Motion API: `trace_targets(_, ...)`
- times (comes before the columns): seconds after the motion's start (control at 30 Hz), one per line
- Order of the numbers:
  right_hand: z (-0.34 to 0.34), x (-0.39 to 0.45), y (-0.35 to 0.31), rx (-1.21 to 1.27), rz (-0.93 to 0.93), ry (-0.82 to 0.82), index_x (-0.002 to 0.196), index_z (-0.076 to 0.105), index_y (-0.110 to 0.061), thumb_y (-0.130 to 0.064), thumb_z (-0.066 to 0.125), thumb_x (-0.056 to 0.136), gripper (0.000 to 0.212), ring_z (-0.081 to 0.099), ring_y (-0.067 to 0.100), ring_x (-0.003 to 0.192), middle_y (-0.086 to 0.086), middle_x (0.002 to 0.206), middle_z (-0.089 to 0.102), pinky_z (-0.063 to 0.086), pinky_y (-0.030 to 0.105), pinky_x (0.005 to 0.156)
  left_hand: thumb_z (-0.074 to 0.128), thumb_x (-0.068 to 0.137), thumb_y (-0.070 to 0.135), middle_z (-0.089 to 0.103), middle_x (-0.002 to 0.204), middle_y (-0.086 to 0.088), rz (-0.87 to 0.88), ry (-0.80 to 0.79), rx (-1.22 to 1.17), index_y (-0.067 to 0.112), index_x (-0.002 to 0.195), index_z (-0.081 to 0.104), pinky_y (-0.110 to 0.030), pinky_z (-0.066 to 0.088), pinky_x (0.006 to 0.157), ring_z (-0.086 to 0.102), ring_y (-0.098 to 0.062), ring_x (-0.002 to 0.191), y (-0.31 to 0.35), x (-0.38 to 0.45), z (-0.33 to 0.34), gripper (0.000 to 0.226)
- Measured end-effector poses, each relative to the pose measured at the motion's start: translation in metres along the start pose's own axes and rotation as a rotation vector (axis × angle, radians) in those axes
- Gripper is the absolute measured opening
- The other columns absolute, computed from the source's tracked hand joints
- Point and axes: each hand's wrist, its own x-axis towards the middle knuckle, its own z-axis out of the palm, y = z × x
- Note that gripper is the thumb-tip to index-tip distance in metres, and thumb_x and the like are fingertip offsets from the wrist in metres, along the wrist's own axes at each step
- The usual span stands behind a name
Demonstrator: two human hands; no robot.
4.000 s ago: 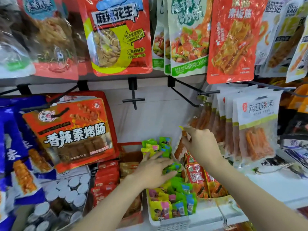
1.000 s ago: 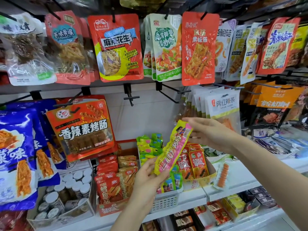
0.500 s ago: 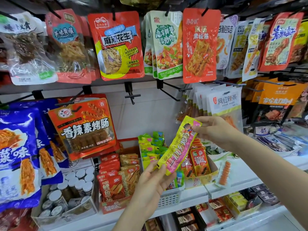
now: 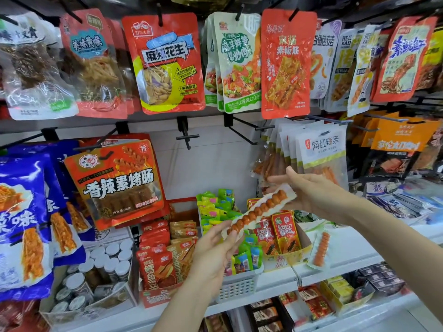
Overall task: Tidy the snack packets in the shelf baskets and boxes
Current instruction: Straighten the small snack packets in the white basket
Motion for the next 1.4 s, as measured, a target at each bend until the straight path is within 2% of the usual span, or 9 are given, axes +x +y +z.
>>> trace_targets(0.2, -0.006, -0.003, 0.002, -0.630, -0.049, 0.261, 0.122, 0.065, -0.022, -0.027, 0.064, 0.093, 0.030, 0.073, 0.010, 0.076, -0.004, 0.079, 0.076, 0.061, 0.035, 0.076, 0.069, 0.089, 0.010, 0.065, 0.117, 0.006, 0.174, -0.005, 0.416, 0.028, 0.108, 0.063, -0.017, 0.055, 0.066, 0.071, -0.004, 0.089, -0.001, 0.017, 0.008, 0.027)
trace_targets(0.33, -0.016, -0.001, -0.006, -1.059, -0.171, 0.481, 0.115, 0.067, -0.029, -0.035, 0.063, 0.092, 0.024, 0.049, 0.003, 0.040, -0.013, 0.036, 0.044, 0.032, 0.007, 0.039, 0.065, 0.092, 0.030, 0.058, 0.115, 0.014, 0.621, -0.023, 1.144, 0.029, 0.110, 0.061, -0.021, 0.046, 0.090, 0.057, -0.008, 0.108, 0.004, 0.038, 0.003, 0.018)
trace_targets(0.47, -0.005, 0.011, 0.015, -1.300, -0.196, 0.554, 0.121, 0.067, -0.019, -0.031, 0.064, 0.091, 0.033, 0.064, 0.018, 0.073, 0.001, 0.085, 0.072, 0.053, 0.024, 0.068, 0.046, 0.093, 0.062, 0.044, 0.148, 0.009, 0.545, -0.525, 1.724, 0.039, 0.132, 0.055, -0.048, 0.017, 0.118, 0.027, -0.017, 0.142, -0.008, 0.051, 0.012, 0.046)
trace_targets(0.57, 0.004, 0.020, 0.031, -1.216, -0.128, 0.529, 0.125, 0.064, -0.017, -0.026, 0.062, 0.092, 0.035, 0.067, 0.031, 0.092, 0.012, 0.098, 0.072, 0.057, 0.040, 0.082, 0.033, 0.093, 0.069, 0.025, 0.159, 0.013, 0.416, -0.662, 2.009, 0.051, 0.137, 0.045, -0.063, -0.006, 0.116, 0.007, -0.019, 0.150, -0.014, 0.063, 0.009, 0.049)
trace_targets(0.77, 0.023, 0.031, 0.037, -1.131, -0.172, 0.497, 0.122, 0.066, -0.018, -0.025, 0.063, 0.091, 0.032, 0.064, 0.034, 0.102, 0.014, 0.101, 0.073, 0.055, 0.044, 0.086, 0.033, 0.096, 0.064, 0.041, 0.150, 0.019, 0.538, -0.539, 1.957, 0.041, 0.123, 0.063, -0.046, 0.001, 0.120, 0.023, -0.012, 0.145, -0.014, 0.074, -0.025, 0.046)
trace_targets(0.97, 0.031, 0.041, 0.040, -1.145, -0.114, 0.475, 0.106, 0.071, -0.011, -0.026, 0.061, 0.090, 0.024, 0.067, 0.028, 0.080, 0.008, 0.067, 0.067, 0.056, 0.036, 0.071, 0.033, 0.096, 0.064, 0.045, 0.147, 0.018, 0.589, -0.519, 1.935, 0.043, 0.123, 0.062, -0.044, 0.004, 0.120, 0.028, -0.012, 0.141, -0.014, 0.071, -0.030, 0.045)
trace_targets(1.2, 0.049, 0.067, 0.061, -1.178, -0.010, 0.309, 0.113, 0.069, -0.009, -0.021, 0.063, 0.092, 0.025, 0.066, 0.030, 0.087, 0.016, 0.095, 0.071, 0.054, 0.032, 0.073, 0.036, 0.096, 0.063, 0.049, 0.144, 0.015, 0.561, -0.520, 1.918, 0.042, 0.124, 0.062, -0.049, 0.005, 0.120, 0.030, -0.014, 0.141, -0.016, 0.066, -0.029, 0.044)
trace_targets(1.3, 0.063, 0.075, 0.082, -1.192, 0.091, 0.197, 0.120, 0.066, -0.009, -0.023, 0.062, 0.091, 0.032, 0.063, 0.030, 0.106, 0.015, 0.115, 0.068, 0.052, 0.035, 0.087, 0.038, 0.095, 0.063, 0.048, 0.145, 0.012, 0.554, -0.516, 1.911, 0.042, 0.125, 0.062, -0.050, 0.003, 0.120, 0.030, -0.014, 0.141, -0.016, 0.065, -0.028, 0.044)
trace_targets(1.4, 0.063, 0.071, 0.095, -1.081, 0.162, 0.194, 0.125, 0.061, -0.009, -0.030, 0.069, 0.088, 0.043, 0.067, 0.029, 0.100, 0.016, 0.107, 0.071, 0.052, 0.040, 0.090, 0.043, 0.094, 0.062, 0.047, 0.144, 0.012, 0.578, -0.517, 1.815, 0.043, 0.125, 0.062, -0.045, 0.001, 0.121, 0.031, -0.011, 0.139, -0.014, 0.063, -0.033, 0.041)
